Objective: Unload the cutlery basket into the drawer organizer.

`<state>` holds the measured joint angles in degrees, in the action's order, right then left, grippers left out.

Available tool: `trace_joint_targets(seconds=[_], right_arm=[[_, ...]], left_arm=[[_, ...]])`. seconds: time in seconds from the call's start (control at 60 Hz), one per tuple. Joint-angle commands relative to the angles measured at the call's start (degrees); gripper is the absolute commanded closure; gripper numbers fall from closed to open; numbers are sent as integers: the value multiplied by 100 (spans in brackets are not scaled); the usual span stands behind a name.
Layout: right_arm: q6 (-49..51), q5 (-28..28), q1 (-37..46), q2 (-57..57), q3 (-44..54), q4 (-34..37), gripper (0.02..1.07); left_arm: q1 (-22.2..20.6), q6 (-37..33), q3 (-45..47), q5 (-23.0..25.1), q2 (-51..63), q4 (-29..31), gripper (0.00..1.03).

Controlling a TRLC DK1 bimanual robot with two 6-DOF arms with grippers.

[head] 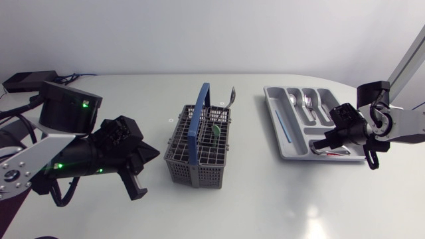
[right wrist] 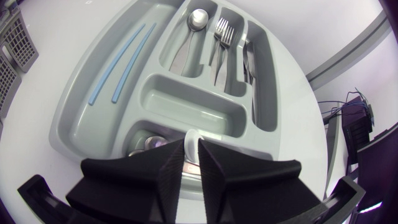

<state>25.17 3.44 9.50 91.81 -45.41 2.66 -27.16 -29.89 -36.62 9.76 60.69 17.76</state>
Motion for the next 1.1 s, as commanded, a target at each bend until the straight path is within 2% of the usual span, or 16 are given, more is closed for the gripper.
trace_joint_targets(seconds=[0.0, 0.1, 0.15, 0.317, 0.433, 0.6, 0.767, 0.883, 1.0, 1.033, 1.083], right_arm=[[85, 25, 0, -128, 102, 86, 61], [120, 25, -106, -673, 129, 271, 45], [129, 7, -194, -946, 146, 394, 40], [50, -195, -704, -1825, 199, 780, 38], [-346, -379, -1292, -1886, 14, 833, 38], [-917, -854, -1679, -1034, -592, 640, 38], [-1576, -1645, -1934, 135, -1515, 631, 38], [-1972, -2331, -2022, 1173, -2394, 798, 38], [-2192, -2735, -2092, 2007, -3220, 1088, 39], [-2218, -2805, -2119, 2218, -3448, 1176, 42], [-2297, -2919, -2127, 2456, -3712, 1281, 53]], left_arm=[[-44, -70, 173, -9, -110, 70, 89], [-53, -70, 199, 8, -101, 61, 89], [-79, -70, 234, 17, -101, 61, 89], [-220, -61, 322, 52, -127, 79, 89], [-431, -43, 393, 88, -127, 105, 89], [-571, -17, 498, 88, 75, 35, 89], [-580, -26, 533, 158, 339, -97, 89], [-571, -17, 551, 167, 594, -299, 89], [-545, -8, 586, 202, 804, -501, 89], [-536, 1, 586, 202, 857, -554, 89], [-536, 1, 568, 202, 928, -607, 89]])
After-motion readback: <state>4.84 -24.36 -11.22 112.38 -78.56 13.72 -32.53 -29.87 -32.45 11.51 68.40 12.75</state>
